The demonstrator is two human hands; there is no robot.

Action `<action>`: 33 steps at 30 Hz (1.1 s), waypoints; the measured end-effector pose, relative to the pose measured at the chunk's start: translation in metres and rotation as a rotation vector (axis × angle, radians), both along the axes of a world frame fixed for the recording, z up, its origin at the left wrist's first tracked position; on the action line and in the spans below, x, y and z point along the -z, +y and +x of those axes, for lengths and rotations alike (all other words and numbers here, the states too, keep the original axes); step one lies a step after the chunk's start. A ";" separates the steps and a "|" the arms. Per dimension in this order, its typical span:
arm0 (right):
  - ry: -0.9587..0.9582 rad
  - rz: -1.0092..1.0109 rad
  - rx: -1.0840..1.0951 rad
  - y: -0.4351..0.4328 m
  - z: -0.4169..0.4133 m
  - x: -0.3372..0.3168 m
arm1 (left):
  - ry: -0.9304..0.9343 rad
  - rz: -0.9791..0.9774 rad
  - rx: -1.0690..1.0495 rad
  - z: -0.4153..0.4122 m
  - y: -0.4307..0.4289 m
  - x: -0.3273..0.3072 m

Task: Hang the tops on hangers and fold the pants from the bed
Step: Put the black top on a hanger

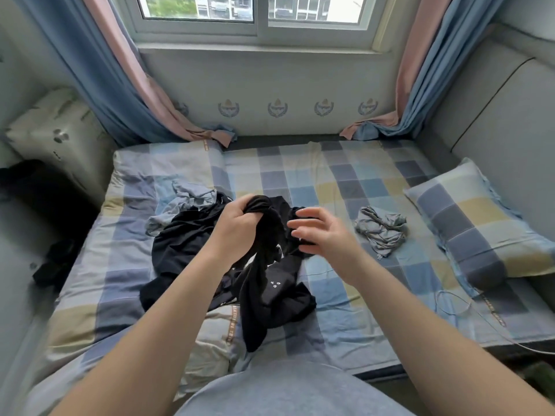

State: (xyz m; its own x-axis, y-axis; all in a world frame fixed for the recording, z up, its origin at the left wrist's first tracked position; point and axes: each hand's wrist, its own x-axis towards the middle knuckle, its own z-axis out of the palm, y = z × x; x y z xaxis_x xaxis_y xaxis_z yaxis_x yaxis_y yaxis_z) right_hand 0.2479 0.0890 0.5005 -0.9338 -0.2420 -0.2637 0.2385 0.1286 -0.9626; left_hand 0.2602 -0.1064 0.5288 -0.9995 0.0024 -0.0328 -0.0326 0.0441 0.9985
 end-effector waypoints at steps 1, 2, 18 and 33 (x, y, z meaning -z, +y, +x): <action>0.020 0.053 -0.098 -0.003 0.005 0.008 | -0.008 0.026 0.017 0.001 0.000 -0.003; 0.017 0.112 -0.184 -0.009 0.010 0.015 | -0.012 0.059 0.043 0.002 0.000 -0.006; 0.006 0.031 0.178 -0.004 -0.011 0.010 | -0.282 -0.139 0.112 0.013 -0.007 0.060; 0.104 -0.327 0.314 0.001 -0.018 -0.072 | -0.295 -0.681 0.104 0.016 0.036 0.109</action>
